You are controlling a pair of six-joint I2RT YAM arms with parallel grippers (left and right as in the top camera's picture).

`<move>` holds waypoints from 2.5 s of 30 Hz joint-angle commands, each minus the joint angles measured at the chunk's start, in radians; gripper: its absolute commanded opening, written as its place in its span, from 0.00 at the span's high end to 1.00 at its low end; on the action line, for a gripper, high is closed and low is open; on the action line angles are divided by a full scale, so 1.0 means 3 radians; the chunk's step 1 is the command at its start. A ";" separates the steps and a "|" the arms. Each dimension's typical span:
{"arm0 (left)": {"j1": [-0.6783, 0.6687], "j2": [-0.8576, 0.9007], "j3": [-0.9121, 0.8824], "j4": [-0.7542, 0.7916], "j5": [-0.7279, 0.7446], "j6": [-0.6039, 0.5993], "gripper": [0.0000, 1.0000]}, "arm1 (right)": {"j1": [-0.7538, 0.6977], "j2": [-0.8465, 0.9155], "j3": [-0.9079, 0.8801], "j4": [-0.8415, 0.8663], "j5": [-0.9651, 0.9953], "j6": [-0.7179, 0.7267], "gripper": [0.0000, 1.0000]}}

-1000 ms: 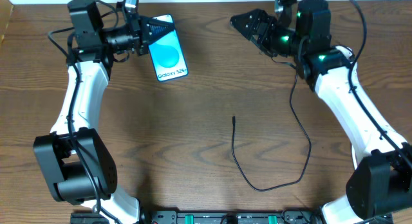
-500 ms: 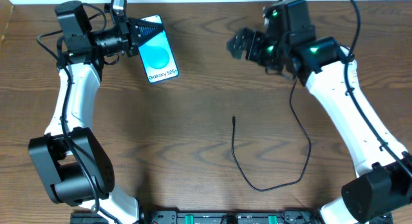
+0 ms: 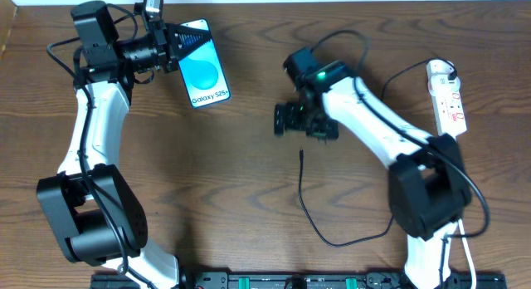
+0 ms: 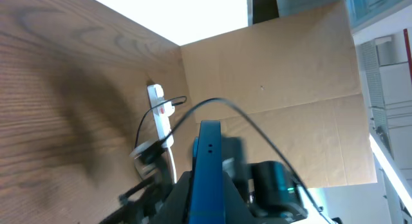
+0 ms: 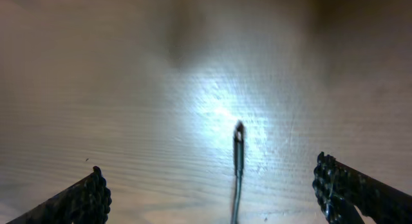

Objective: Plug charger to phone and switch on socket
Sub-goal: 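Move the right gripper to the black cable's plug end and grasp it, then lift the cable plug with the right gripper toward the phone's bottom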

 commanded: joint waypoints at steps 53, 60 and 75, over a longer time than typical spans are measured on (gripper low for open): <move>0.0005 -0.0092 -0.0010 0.0010 0.0071 0.0037 0.93 | 0.0343 0.0179 -0.0696 0.0401 0.0261 0.0436 0.86; 0.0005 -0.0092 -0.0010 0.0010 0.0071 0.0037 0.93 | 0.0328 0.0179 -0.0696 0.0413 0.0259 0.0434 0.99; 0.0005 -0.0092 -0.0010 0.0011 0.0069 0.0037 0.93 | -0.0370 0.0174 -0.0692 0.1626 -0.2238 -0.0777 0.99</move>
